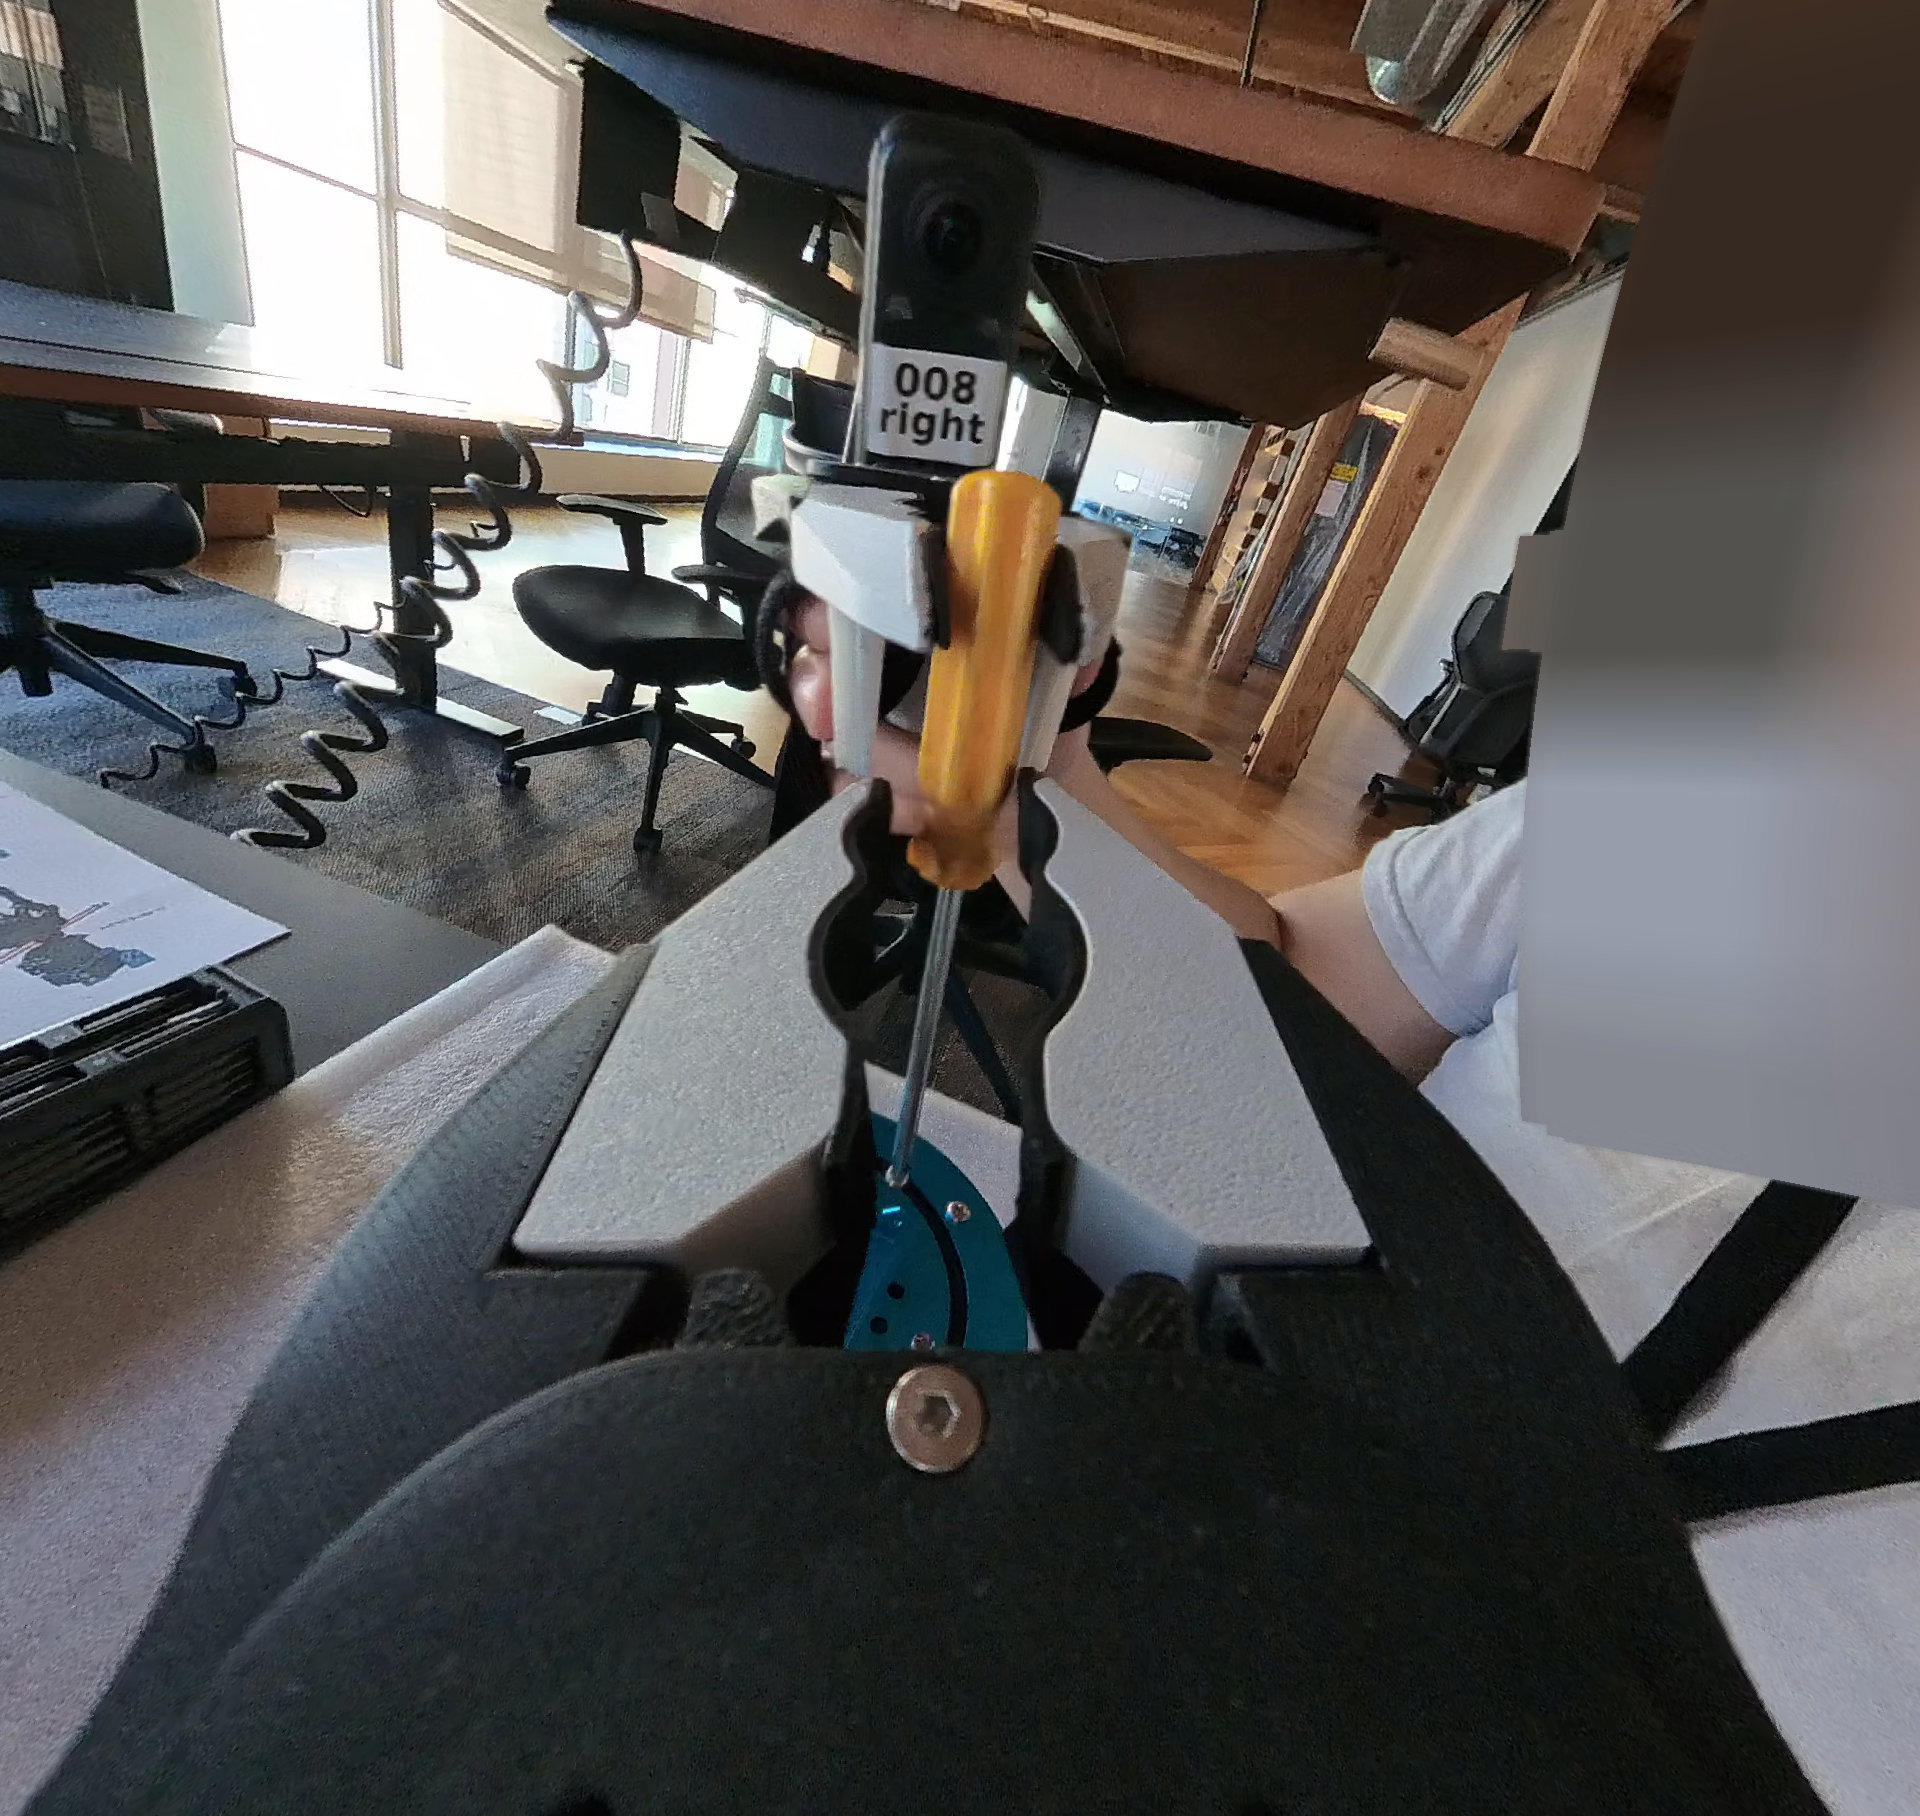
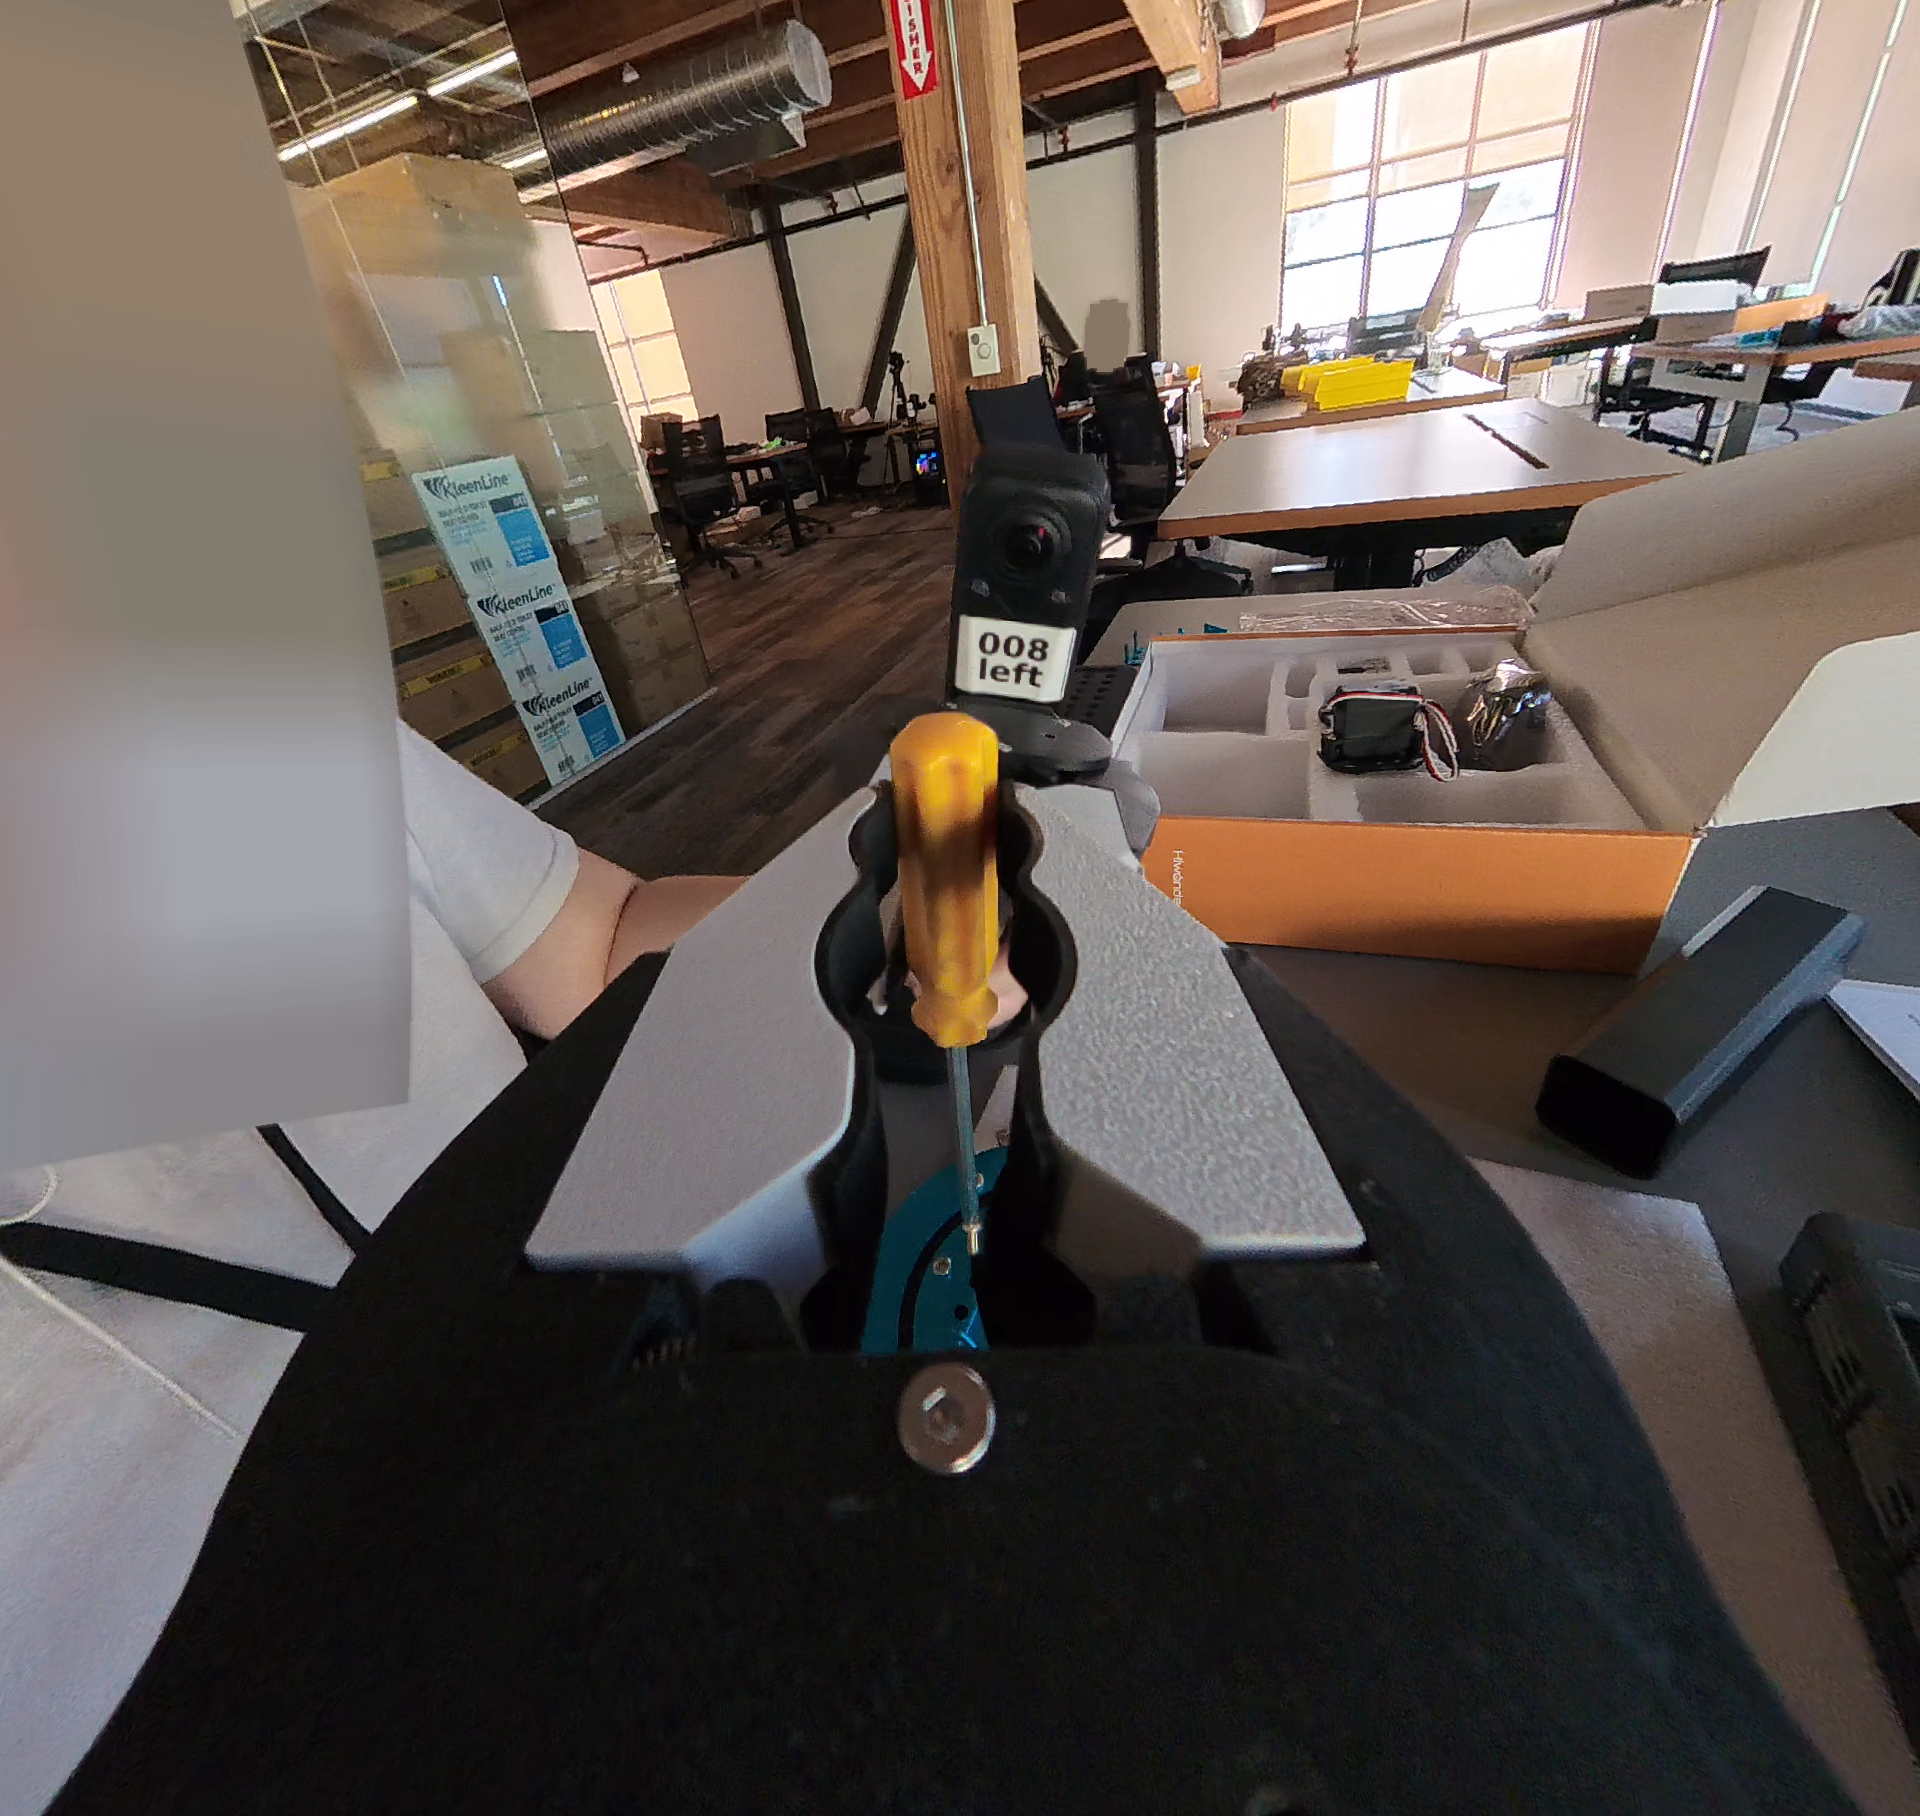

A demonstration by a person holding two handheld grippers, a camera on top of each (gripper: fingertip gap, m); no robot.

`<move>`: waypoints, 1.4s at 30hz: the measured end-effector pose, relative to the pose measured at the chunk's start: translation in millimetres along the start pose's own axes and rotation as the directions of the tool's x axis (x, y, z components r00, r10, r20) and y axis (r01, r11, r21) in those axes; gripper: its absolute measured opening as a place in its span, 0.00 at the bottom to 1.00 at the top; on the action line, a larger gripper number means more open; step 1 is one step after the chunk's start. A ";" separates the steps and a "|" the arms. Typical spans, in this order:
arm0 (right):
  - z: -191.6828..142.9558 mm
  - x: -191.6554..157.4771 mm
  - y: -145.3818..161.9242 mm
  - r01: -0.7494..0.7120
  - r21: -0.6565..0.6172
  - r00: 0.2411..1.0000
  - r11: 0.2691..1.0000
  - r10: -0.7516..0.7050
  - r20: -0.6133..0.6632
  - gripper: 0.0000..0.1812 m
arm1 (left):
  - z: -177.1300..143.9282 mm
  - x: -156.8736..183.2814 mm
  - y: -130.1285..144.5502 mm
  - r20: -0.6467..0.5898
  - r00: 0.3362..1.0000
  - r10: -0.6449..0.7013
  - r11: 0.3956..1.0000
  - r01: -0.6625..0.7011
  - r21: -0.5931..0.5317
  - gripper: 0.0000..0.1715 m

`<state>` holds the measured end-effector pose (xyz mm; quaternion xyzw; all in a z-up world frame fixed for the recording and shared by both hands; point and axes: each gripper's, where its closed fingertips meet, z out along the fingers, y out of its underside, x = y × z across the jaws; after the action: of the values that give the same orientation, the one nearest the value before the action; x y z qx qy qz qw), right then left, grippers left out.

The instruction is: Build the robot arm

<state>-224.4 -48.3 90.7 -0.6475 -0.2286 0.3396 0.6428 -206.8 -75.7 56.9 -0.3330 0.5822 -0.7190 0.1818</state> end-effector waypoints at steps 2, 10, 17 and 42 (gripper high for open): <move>-2.3 0.4 -2.2 0.003 0.022 1.000 1.000 -0.003 -0.016 0.09 | -3.6 -2.0 1.9 0.006 1.000 -0.004 1.000 0.004 0.010 0.17; -16.7 10.2 -18.5 -0.023 0.116 0.993 0.993 0.036 -0.110 0.09 | -24.6 -2.2 22.7 0.082 0.997 0.009 1.000 -0.006 -0.031 0.18; -26.8 10.6 -40.6 -0.071 0.253 0.992 0.965 0.096 -0.088 0.09 | -21.5 -5.6 59.1 0.249 0.968 -0.043 0.992 0.071 -0.103 0.15; -28.4 4.6 -45.3 -0.077 0.268 0.991 0.960 0.103 -0.083 0.09 | -8.7 -4.5 53.7 0.327 0.945 -0.004 1.000 0.010 -0.018 0.00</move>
<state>-194.1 -61.0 133.2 -0.5812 -0.1204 0.3645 0.7175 -216.4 -80.3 3.4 -0.4514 0.5499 -0.6489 0.2698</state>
